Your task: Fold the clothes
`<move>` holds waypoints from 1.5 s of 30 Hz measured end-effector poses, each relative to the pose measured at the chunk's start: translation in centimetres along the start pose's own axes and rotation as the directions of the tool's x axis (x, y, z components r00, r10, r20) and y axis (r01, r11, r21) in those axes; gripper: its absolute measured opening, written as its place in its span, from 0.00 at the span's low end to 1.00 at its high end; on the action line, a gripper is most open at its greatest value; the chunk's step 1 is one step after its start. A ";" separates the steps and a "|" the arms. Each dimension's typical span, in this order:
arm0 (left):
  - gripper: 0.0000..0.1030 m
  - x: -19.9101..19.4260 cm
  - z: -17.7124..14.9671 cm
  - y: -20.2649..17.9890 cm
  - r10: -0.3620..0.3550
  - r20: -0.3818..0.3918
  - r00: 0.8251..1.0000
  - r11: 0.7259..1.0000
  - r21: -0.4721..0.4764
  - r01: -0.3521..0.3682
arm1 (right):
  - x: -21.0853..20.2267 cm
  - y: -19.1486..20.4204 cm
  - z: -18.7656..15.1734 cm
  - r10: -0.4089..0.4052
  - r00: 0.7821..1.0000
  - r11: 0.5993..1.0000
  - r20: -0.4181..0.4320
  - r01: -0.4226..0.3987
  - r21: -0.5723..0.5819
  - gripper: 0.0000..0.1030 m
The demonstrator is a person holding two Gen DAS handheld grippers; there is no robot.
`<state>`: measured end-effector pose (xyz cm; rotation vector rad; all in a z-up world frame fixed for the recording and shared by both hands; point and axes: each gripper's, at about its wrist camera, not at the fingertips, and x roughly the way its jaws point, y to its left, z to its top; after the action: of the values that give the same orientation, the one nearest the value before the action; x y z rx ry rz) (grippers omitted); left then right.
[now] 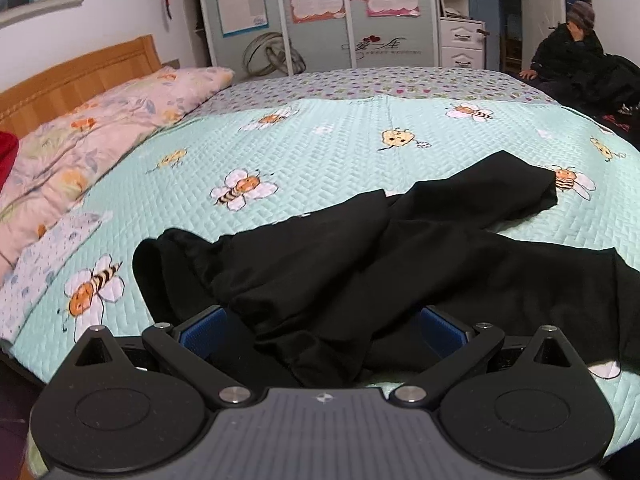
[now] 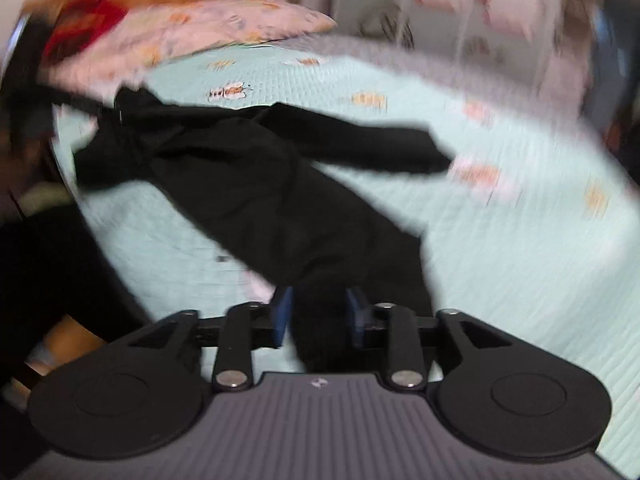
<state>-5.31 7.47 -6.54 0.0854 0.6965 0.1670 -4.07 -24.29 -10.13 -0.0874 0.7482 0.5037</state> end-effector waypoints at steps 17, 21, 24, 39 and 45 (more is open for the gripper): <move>0.99 0.3 -0.8 -0.9 -0.004 -0.023 1.000 1.000 0.025 0.004 | -0.8 1.0 -2.1 -0.298 0.953 0.949 0.054 0.302 -0.095 0.49; 0.99 0.5 -0.7 -0.6 0.005 -0.034 0.999 1.000 0.019 -0.004 | 0.9 0.5 -2.0 -0.283 0.959 0.953 0.035 0.285 -0.102 0.47; 0.99 0.6 -0.7 -0.8 0.009 -0.041 0.999 1.000 0.022 -0.008 | 2.4 0.5 -2.1 -0.282 0.959 0.955 0.008 0.281 -0.098 0.11; 0.99 0.1 -0.6 -1.8 -0.032 -0.020 0.999 0.999 0.039 0.033 | -4.9 -17.0 -8.4 -0.417 0.895 0.431 0.160 0.039 0.901 0.13; 0.99 0.0 -0.9 -2.3 -0.100 -0.010 0.995 0.994 0.043 0.101 | -5.7 -15.5 -12.8 -0.514 0.857 0.191 0.044 0.065 0.979 0.17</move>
<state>-5.60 5.23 -7.48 0.0916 0.7109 0.0557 -8.39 -43.46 -17.34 1.0425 0.5193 -0.4322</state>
